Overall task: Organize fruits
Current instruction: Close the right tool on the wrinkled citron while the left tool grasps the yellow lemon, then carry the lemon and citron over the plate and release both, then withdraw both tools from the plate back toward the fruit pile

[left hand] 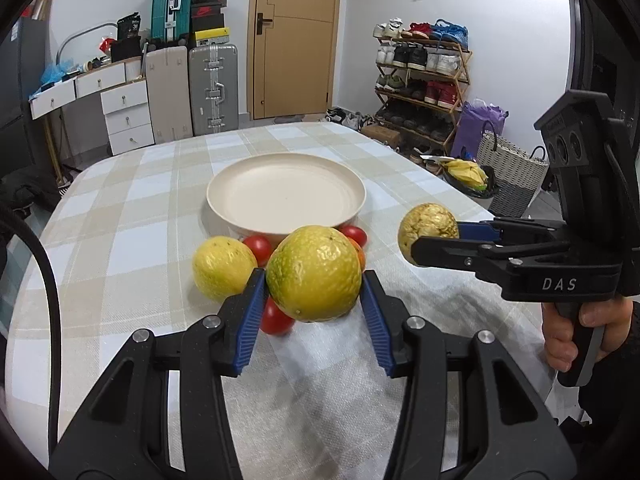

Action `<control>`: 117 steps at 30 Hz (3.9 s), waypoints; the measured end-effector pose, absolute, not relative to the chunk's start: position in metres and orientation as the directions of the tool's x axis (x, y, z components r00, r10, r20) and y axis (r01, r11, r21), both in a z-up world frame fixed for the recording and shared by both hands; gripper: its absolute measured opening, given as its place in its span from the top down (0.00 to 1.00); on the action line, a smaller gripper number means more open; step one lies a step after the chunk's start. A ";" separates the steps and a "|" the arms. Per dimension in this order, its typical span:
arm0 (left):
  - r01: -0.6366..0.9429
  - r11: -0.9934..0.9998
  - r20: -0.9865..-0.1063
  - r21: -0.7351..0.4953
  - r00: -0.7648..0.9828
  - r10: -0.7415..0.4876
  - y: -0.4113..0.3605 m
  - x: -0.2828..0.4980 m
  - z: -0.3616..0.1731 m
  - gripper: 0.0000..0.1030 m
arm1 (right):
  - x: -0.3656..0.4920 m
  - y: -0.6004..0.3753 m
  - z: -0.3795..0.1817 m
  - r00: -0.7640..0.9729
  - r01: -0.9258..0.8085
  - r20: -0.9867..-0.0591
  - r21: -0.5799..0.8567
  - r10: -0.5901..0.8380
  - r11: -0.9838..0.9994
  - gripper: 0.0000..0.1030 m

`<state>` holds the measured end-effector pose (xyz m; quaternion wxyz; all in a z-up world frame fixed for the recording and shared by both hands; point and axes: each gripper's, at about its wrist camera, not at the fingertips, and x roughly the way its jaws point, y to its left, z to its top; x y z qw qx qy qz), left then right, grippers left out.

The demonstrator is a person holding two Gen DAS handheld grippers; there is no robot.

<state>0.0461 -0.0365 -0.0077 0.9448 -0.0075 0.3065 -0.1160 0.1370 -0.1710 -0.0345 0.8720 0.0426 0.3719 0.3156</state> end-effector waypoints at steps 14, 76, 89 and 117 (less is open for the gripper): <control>0.169 0.983 -0.551 -0.074 0.814 -0.182 -0.026 0.064 0.006 0.57 | 0.157 -0.174 -0.023 0.534 -0.493 -0.611 0.336 0.584 0.802 0.50; 0.102 0.994 -0.671 -0.048 0.734 -0.108 -0.026 0.215 -0.047 0.57 | 0.263 -0.140 -0.053 0.502 -0.368 -0.704 0.353 0.503 0.860 0.49; 0.091 0.993 -0.629 -0.079 0.768 -0.120 -0.009 0.191 -0.033 0.33 | 0.243 -0.153 -0.041 0.554 -0.368 -0.681 0.316 0.479 0.875 0.19; -0.006 0.996 -0.603 -0.089 0.796 -0.049 0.021 0.069 -0.010 0.01 | 0.174 -0.150 -0.036 0.556 -0.419 -0.703 0.223 0.443 0.880 0.00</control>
